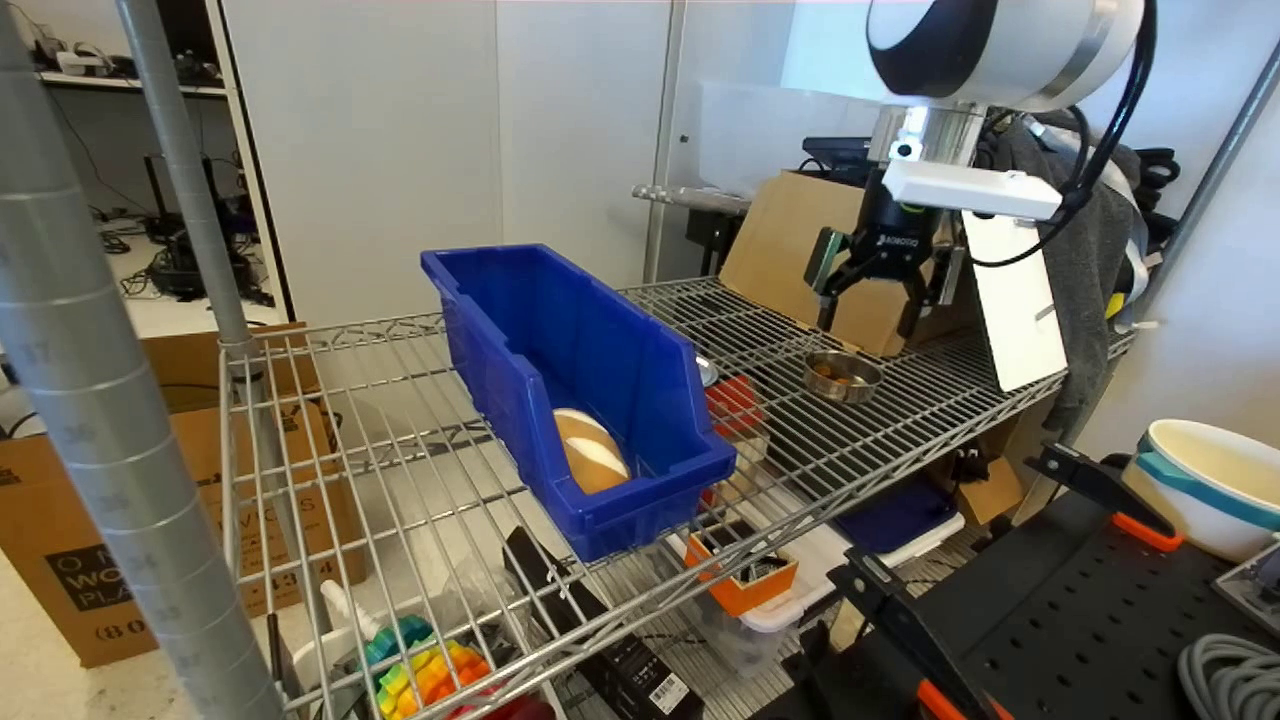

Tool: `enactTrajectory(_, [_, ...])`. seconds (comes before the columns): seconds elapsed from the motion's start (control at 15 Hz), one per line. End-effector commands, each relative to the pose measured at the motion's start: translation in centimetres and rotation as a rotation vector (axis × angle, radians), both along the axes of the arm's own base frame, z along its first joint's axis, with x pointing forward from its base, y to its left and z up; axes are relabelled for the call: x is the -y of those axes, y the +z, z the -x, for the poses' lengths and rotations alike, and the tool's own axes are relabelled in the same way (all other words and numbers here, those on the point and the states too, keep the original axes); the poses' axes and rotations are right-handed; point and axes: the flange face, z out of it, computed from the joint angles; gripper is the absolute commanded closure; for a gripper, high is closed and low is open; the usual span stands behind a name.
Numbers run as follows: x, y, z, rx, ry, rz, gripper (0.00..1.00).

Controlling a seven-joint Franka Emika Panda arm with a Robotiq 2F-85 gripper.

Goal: Pick the brown object and put it in the small pot

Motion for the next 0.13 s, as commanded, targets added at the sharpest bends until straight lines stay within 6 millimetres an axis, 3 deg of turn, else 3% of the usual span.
enactTrajectory(0.0, [-0.12, 0.84, 0.55, 0.000, 0.010, -0.009, 0.00])
enactTrajectory(0.07, [-0.18, 1.37, 0.97, 0.000, 0.014, -0.014, 0.00])
